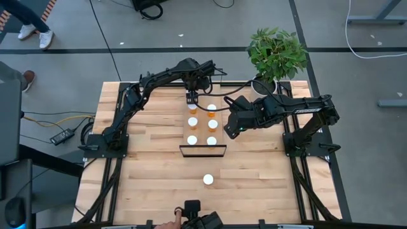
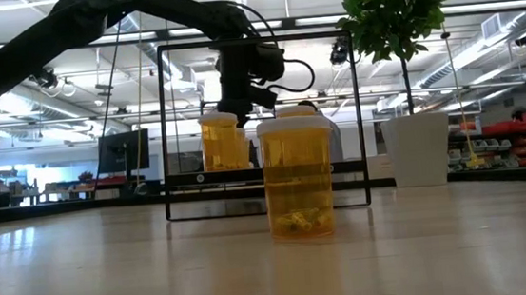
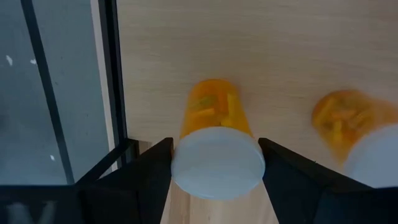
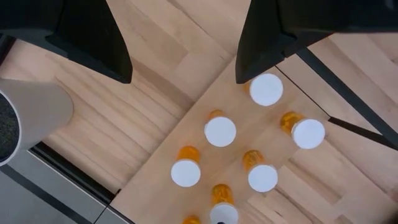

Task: Pick and place medicine bottles onto shelf by color
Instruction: Put the orange pill bottle on the shelf aligned with the other orange pill bottles

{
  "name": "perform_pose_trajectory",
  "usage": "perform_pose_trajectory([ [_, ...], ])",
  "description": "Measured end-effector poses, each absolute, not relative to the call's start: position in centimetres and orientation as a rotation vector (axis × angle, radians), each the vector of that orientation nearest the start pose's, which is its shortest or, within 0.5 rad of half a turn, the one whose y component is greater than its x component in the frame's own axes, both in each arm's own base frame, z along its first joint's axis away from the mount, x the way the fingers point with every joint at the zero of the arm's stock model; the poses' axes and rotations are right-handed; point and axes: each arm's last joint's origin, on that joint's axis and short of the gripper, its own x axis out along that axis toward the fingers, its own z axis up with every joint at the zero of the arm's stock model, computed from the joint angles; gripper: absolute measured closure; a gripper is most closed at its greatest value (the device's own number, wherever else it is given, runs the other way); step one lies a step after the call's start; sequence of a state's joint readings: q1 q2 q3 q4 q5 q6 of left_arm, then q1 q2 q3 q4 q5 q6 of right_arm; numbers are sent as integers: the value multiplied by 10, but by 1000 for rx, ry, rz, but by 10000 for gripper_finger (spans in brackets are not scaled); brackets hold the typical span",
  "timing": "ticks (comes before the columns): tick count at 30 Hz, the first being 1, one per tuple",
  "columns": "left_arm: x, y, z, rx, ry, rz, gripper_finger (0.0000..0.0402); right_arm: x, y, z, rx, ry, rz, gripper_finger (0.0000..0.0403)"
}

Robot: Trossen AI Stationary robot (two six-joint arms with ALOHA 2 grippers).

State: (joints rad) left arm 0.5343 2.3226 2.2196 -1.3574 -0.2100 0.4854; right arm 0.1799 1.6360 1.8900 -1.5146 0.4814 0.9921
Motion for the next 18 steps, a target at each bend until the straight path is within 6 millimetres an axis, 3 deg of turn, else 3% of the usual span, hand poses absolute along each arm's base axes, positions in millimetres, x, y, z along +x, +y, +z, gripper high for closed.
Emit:
perform_pose_trajectory([
  [18,396,242,235,164,1558,269,112,286,38,398,460,927,-800,109],
])
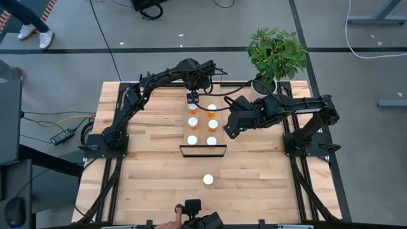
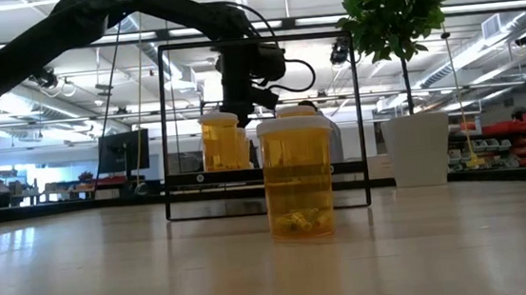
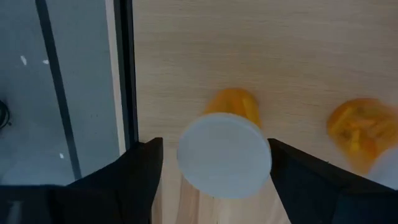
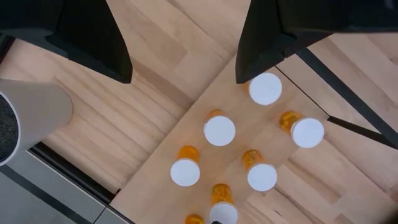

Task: Pick and place medicine bottles onto shelf by color
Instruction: Put the orange pill bottle on the shelf aligned with the other orange pill bottles

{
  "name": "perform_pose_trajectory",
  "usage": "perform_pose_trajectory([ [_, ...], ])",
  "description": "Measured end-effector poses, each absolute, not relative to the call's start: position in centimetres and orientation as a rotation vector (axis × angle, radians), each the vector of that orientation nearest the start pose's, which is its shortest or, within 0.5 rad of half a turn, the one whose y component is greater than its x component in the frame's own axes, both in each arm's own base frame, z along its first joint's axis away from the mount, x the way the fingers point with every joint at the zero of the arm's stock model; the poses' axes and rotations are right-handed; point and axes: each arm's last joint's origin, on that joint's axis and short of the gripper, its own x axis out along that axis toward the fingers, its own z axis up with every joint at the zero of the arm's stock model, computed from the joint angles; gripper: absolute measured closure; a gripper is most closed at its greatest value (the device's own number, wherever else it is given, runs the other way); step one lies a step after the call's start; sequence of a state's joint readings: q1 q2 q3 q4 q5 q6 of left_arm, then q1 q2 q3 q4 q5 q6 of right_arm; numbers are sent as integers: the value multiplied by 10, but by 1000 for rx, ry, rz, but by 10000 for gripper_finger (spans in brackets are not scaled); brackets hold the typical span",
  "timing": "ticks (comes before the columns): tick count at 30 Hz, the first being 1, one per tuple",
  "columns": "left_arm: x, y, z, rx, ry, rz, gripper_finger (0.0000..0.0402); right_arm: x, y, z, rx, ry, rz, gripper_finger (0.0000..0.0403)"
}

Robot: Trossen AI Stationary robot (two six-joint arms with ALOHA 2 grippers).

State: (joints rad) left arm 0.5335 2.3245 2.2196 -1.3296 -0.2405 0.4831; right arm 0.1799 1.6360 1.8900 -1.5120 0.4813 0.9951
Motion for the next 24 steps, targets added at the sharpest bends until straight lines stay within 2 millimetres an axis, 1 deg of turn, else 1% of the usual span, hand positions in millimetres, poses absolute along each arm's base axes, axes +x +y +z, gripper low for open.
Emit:
perform_pose_trajectory([
  [6,396,242,235,177,1558,300,85,286,38,398,460,927,-800,109],
  [10,397,243,236,183,1557,324,74,286,38,398,459,927,-800,109],
  [24,402,235,236,194,1552,312,72,286,38,398,459,927,-800,109],
])
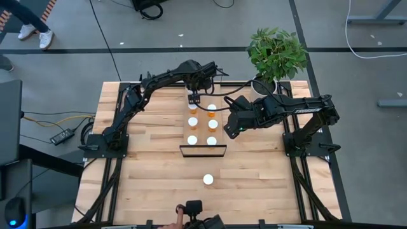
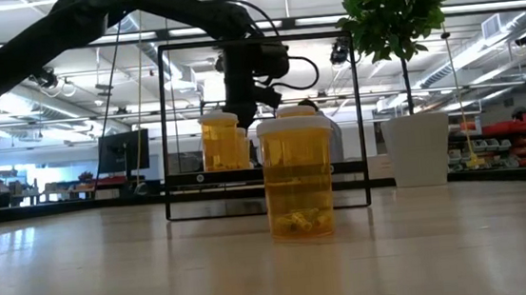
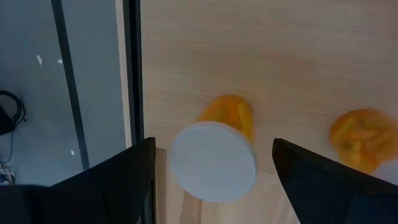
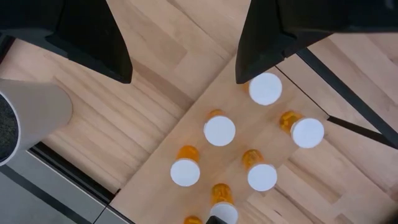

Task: Pick and place medicine bottles onto shelf by color
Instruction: Put the orange pill bottle on the shelf aligned with the other orange pill bottles

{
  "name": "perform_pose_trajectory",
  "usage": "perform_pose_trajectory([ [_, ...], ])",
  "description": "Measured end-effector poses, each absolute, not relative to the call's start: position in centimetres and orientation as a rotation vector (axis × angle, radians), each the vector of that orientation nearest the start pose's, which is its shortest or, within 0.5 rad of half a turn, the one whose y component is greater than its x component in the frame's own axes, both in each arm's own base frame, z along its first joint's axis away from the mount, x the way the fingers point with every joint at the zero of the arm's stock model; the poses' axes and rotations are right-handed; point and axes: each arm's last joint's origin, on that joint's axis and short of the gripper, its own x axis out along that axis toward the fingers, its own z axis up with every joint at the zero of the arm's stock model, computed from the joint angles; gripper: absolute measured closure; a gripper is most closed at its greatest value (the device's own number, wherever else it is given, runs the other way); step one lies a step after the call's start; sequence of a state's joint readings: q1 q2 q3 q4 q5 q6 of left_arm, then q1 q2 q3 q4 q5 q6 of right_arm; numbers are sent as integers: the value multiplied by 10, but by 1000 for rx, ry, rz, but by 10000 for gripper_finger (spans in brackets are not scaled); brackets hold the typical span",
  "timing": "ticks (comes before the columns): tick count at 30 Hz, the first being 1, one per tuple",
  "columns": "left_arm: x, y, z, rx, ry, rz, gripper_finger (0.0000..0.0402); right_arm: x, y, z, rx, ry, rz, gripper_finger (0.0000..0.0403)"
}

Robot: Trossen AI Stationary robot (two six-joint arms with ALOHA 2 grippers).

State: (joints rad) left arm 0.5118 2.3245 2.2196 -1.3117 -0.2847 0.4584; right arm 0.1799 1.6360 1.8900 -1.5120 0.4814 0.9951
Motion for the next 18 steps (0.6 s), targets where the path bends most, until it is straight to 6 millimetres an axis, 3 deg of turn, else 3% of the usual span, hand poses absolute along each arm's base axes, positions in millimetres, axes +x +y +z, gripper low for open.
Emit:
perform_pose_trajectory([
  [11,401,236,236,237,1578,363,72,286,38,398,456,928,-799,109],
  [18,400,230,247,241,1554,386,72,286,38,398,440,913,-813,109],
])
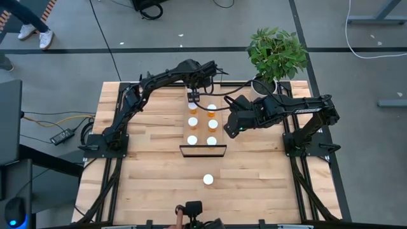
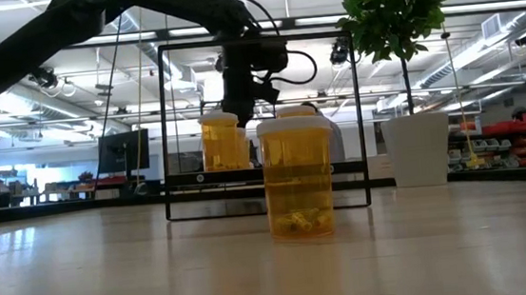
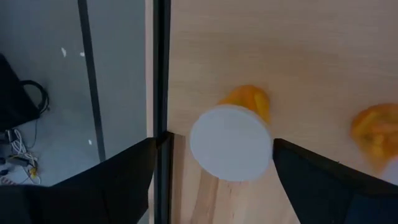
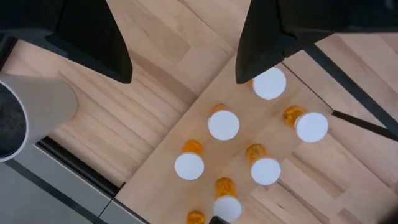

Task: Pick and place medicine bottles onto shelf by color
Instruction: Put the orange pill bottle on the shelf aligned with the other orange pill bottles

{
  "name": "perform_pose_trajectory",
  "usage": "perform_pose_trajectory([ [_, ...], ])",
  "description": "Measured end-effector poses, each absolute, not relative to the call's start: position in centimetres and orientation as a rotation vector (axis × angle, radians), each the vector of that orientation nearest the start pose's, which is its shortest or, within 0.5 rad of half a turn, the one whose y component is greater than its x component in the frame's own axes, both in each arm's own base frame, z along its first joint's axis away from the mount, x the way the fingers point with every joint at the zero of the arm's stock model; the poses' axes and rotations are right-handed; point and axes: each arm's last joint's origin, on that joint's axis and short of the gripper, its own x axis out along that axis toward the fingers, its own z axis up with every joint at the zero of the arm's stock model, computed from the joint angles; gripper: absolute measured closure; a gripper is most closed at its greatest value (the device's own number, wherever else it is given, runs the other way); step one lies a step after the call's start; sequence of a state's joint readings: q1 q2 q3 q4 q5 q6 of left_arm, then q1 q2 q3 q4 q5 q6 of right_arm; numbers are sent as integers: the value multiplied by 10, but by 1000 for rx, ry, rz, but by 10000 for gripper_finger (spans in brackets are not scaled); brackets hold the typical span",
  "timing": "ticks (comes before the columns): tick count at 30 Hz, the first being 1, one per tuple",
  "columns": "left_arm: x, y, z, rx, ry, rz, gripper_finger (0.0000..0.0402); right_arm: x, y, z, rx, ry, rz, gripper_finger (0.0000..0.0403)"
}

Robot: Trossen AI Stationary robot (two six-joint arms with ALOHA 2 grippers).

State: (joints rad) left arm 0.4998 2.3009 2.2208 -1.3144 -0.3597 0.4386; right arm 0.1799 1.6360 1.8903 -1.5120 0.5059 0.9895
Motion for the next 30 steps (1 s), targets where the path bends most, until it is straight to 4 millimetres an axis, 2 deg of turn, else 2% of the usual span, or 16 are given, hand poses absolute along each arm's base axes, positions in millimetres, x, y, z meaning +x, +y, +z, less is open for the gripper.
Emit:
perform_pose_trajectory([
  [18,410,200,282,283,1397,419,72,288,35,399,436,886,-819,109],
  [25,409,190,313,245,1308,474,76,288,41,399,391,901,-777,109],
  [30,400,178,339,188,1234,524,84,284,57,401,347,908,-714,109],
])
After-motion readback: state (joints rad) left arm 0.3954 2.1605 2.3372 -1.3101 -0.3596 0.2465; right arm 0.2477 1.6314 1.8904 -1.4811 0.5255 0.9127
